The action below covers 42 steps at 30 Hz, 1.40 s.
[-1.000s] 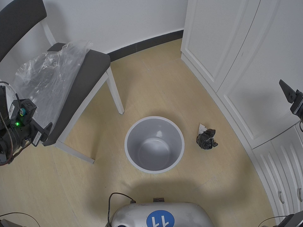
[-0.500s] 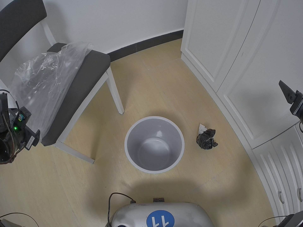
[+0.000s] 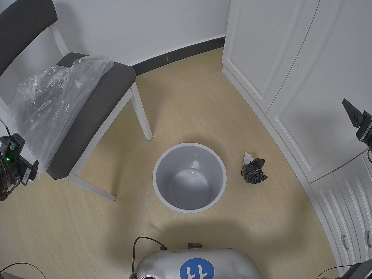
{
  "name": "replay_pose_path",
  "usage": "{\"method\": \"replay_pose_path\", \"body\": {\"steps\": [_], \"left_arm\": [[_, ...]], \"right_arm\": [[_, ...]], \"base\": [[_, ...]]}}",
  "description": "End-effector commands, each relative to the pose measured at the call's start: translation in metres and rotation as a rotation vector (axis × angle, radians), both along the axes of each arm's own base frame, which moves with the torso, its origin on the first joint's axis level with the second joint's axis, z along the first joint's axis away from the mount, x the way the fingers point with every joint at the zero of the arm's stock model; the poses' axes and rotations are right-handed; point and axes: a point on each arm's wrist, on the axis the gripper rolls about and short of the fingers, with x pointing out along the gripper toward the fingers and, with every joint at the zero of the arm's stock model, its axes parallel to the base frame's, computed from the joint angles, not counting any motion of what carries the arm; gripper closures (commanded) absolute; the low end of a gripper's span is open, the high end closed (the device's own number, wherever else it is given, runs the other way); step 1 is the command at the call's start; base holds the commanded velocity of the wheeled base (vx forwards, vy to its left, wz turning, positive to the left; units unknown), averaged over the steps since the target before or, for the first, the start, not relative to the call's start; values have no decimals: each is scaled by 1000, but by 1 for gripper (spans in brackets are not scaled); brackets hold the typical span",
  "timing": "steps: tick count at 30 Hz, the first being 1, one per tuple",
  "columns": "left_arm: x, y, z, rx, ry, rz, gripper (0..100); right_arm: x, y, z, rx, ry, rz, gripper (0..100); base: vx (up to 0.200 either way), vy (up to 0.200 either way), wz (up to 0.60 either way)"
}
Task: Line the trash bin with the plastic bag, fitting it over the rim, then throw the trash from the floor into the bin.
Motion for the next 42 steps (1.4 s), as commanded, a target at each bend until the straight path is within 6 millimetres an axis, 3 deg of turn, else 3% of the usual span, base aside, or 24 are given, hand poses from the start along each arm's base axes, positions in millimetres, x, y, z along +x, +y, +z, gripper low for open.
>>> {"method": "replay_pose_path", "body": {"steps": [1, 7, 13, 21, 26, 33, 42], "left_arm": [[-2, -6, 11, -8, -50, -69, 0], [5, -20, 17, -10, -62, -139, 0], [20, -30, 8, -13, -13, -183, 0], [53, -32, 4, -17, -24, -172, 0], [63, -32, -2, -18, -15, -170, 0], [77, -19, 15, -15, -88, -113, 0], [70, 1, 32, -11, -144, -42, 0]], "right_arm": [[-1, 0, 1, 2, -6, 0, 0], [-1, 0, 2, 3, -9, 0, 0], [-1, 0, 2, 1, -9, 0, 0], [-2, 0, 3, 2, -13, 0, 0], [-2, -1, 3, 3, -15, -3, 0], [-3, -2, 4, 3, -19, -9, 0], [-3, -2, 5, 5, -25, -9, 0]], "base": [[0, 0, 0], [0, 0, 0], [0, 0, 0], [0, 0, 0], [0, 0, 0], [0, 0, 0], [0, 0, 0]]}}
